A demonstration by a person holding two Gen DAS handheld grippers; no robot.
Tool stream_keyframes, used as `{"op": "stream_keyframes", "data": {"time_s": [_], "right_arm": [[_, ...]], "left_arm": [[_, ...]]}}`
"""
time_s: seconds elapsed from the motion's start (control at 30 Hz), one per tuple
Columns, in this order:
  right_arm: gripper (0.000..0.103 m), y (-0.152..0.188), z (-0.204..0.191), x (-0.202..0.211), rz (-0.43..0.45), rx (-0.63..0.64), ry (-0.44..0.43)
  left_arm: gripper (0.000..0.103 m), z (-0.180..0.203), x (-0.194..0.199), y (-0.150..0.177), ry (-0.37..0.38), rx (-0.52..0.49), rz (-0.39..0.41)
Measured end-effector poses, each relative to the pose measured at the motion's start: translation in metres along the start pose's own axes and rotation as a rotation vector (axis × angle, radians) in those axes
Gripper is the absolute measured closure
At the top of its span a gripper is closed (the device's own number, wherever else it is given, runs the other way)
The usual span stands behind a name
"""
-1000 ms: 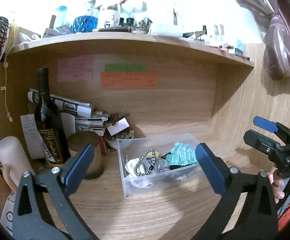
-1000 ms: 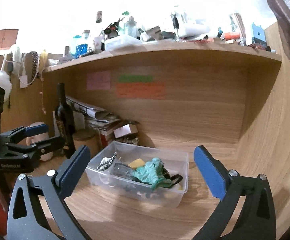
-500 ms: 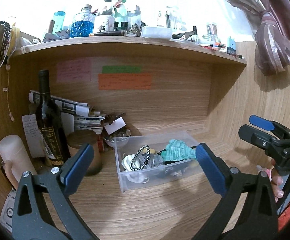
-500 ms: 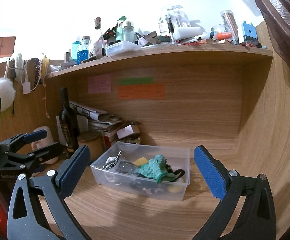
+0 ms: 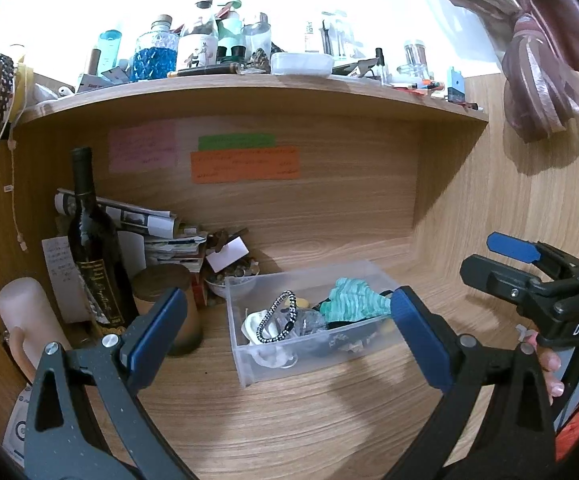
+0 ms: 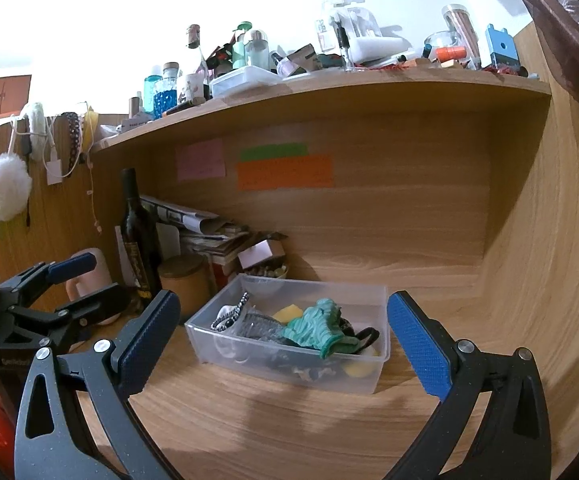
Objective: Organize soft objects
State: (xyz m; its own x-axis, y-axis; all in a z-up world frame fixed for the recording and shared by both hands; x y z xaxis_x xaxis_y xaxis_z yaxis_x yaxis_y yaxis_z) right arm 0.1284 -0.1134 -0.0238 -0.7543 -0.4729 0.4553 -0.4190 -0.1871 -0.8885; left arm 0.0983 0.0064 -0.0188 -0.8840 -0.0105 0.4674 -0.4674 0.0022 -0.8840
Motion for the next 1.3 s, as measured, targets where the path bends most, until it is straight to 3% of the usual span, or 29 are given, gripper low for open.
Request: {"op": "stream_keyframes", "data": {"time_s": [1.3], "right_arm": [[0.0, 0.0, -0.003, -0.003, -0.003, -0.006, -0.015]], "left_arm": [[0.0, -0.013, -0.006, 0.001, -0.005, 0.052, -0.003]]}}
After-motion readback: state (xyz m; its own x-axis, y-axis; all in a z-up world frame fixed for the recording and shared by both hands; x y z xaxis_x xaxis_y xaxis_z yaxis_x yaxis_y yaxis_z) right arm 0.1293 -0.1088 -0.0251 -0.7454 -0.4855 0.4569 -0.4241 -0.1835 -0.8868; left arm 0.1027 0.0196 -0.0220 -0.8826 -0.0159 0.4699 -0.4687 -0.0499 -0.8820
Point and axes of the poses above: each gripper's, at about its wrist camera, not at the fingertips, and x roughly against the way its jaws point, z to its right, y to its underside, the point moved 8 cm from there along -x, roughly the way its jaws point, and after that the axes turned 13 degrees about -z, right-handed, at the moved point
